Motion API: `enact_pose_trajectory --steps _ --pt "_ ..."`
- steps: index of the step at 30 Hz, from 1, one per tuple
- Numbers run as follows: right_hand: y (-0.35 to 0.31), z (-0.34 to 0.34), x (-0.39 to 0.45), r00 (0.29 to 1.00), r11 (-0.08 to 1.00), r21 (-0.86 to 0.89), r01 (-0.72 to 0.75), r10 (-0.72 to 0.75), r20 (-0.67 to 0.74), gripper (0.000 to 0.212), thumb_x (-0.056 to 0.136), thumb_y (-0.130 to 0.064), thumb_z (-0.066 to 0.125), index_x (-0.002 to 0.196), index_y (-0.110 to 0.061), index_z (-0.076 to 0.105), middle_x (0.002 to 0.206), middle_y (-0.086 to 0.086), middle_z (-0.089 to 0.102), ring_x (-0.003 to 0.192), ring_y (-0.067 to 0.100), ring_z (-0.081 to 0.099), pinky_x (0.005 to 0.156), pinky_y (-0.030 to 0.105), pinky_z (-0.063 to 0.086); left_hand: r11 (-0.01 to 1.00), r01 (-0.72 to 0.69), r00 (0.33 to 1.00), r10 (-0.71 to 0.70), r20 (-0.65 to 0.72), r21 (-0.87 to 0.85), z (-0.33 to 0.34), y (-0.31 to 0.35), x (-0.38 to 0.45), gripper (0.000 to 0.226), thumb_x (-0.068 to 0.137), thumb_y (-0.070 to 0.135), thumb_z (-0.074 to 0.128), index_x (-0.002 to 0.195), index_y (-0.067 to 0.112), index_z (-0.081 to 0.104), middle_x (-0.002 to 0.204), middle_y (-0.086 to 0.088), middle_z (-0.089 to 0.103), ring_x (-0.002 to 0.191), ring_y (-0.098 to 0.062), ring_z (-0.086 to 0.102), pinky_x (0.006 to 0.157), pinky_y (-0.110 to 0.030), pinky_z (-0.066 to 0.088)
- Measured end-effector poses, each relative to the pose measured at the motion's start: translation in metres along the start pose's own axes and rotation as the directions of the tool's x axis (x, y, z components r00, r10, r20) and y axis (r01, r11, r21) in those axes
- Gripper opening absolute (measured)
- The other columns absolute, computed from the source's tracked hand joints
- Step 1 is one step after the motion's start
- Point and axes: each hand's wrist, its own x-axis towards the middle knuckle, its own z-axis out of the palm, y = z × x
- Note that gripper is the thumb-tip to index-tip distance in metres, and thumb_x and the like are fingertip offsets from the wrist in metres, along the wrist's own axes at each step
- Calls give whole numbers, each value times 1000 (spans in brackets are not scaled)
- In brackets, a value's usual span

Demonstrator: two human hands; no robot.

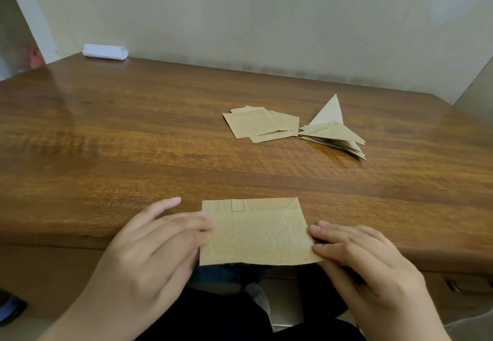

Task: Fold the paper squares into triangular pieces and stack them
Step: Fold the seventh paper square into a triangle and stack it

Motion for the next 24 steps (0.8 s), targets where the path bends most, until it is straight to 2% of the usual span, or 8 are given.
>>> enact_pose_trajectory --steps 3,7,9,11,15,18,22,24 --pt "-3 2 2 999 999 -33 33 -33 1 20 85 -19 59 70 -12 70 104 -8 70 108 6 62 88 30 45 992 102 994 -105 28 80 -1 -5 6 19 87 14 50 94 16 67 111 1 68 112 -9 59 102 -48 41" --pt "-19 7 7 992 972 -204 118 -124 -14 17 80 -13 59 65 -14 66 86 -5 72 91 11 68 88 27 44 933 325 946 -317 -72 155 -5 6 17 36 82 11 52 116 15 65 129 -2 58 124 -16 48 112 -46 27" --pt "-29 14 10 987 935 -325 143 -158 -19 16 77 -7 62 63 -15 65 75 0 69 79 17 70 82 31 46 956 219 974 -202 -102 195 -3 20 19 39 79 6 49 114 18 62 120 -4 58 115 -23 51 106 -50 32" --pt "-41 23 14 980 908 -384 170 -197 -31 18 78 -5 63 64 -16 66 70 1 65 73 20 68 79 33 47 978 51 998 -45 -34 201 6 37 16 33 79 12 49 109 20 60 109 -1 61 105 -20 54 100 -49 36" --pt "-52 33 25 966 921 -308 240 -258 -18 24 87 -11 55 69 -17 70 68 -1 63 72 19 66 77 29 46 993 18 996 -28 90 115 24 41 12 26 79 19 53 101 20 68 97 6 67 97 -12 59 101 -43 37" --pt "-39 27 27 964 955 -134 264 -256 78 10 83 -23 63 82 -19 72 82 -4 67 86 16 66 80 28 46 998 58 997 -59 51 19 25 31 13 24 82 10 50 79 15 73 89 5 69 95 -8 63 99 -41 42" --pt "-5 3 24 940 990 -74 119 -89 330 60 75 -52 62 129 -32 48 129 -17 55 127 6 46 95 35 39 982 55 996 -41 80 -182 20 19 16 23 75 -3 59 80 16 70 96 10 71 106 0 62 102 -38 42" --pt "4 -5 26 908 995 -57 77 -47 417 66 74 -53 59 135 -38 39 142 -23 41 138 5 32 101 35 32 937 86 993 -52 108 -339 19 16 20 28 71 -6 67 82 20 66 99 15 71 109 -1 61 106 -39 38"
